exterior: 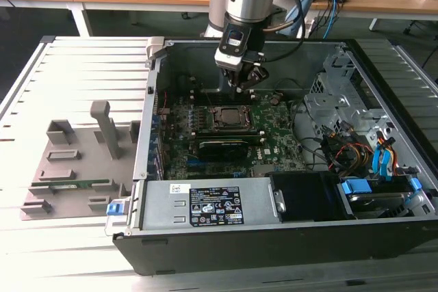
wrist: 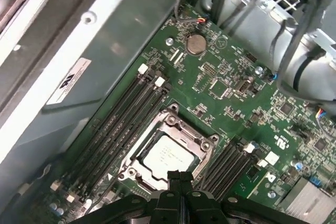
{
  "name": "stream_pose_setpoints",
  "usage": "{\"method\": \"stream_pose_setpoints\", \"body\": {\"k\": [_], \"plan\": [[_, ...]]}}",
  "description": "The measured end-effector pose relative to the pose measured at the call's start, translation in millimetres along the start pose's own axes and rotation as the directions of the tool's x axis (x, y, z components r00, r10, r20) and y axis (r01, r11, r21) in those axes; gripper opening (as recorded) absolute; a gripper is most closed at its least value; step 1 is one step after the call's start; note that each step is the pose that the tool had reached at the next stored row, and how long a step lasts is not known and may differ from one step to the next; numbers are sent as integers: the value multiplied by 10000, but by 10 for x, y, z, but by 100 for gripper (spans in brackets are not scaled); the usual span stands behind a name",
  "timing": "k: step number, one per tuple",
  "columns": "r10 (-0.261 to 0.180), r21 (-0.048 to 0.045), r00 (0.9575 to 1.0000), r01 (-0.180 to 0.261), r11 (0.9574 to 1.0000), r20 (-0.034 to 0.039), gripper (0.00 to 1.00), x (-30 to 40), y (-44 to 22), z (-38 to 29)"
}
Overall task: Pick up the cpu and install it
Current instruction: 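Install the first cpu locking lever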
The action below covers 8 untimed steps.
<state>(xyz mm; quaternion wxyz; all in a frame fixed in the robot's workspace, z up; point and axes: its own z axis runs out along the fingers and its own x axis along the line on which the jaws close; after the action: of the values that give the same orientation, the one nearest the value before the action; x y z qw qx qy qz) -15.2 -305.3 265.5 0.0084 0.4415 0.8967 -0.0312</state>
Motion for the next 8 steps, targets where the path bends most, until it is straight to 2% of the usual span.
{"method": "stream_pose_setpoints", "body": {"k": [2, 4, 7, 8], "plan": [[-410, -17, 9992, 410, 9992, 20, 11, 0, 0, 0], [-882, -36, 9961, 882, 9961, 44, 11, 0, 0, 0], [-1399, -55, 9901, 1399, 9902, 72, 11, 0, 0, 0], [-1634, -63, 9865, 1634, 9865, 85, 11, 0, 0, 0]]}}
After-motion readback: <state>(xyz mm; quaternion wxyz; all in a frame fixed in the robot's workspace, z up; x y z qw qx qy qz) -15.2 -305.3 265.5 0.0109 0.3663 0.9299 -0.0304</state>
